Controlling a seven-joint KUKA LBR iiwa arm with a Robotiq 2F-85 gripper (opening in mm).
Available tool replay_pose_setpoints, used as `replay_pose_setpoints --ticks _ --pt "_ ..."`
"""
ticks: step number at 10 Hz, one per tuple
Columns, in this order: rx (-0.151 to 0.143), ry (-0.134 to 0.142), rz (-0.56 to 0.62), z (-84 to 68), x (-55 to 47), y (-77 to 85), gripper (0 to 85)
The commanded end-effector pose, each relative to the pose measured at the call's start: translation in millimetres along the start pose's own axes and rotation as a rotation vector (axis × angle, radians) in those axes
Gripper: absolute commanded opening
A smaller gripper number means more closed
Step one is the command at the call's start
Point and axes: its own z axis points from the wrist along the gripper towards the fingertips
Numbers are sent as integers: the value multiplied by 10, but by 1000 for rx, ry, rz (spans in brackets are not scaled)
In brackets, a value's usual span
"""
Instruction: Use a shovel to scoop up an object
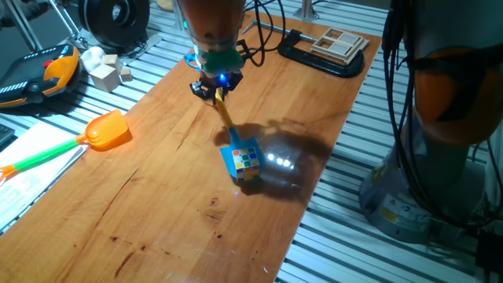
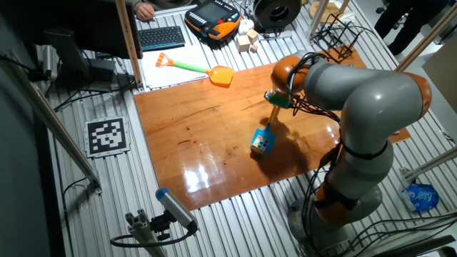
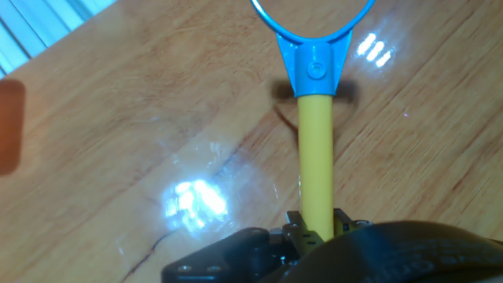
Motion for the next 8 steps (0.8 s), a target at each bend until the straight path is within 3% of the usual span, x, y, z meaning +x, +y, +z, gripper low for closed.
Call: replay_pose_setpoints --ticks 1,3,5,6,7,8 --pt "1 -4 -2 0 4 -1 0" --pt "8 -23 0 10 13 7 0" --pt "15 -1 18 21 29 16 0" --pt "16 2 30 35 57 19 170" --pt "23 -12 43 47 106 27 170" --pt "27 -16 53 44 128 32 340"
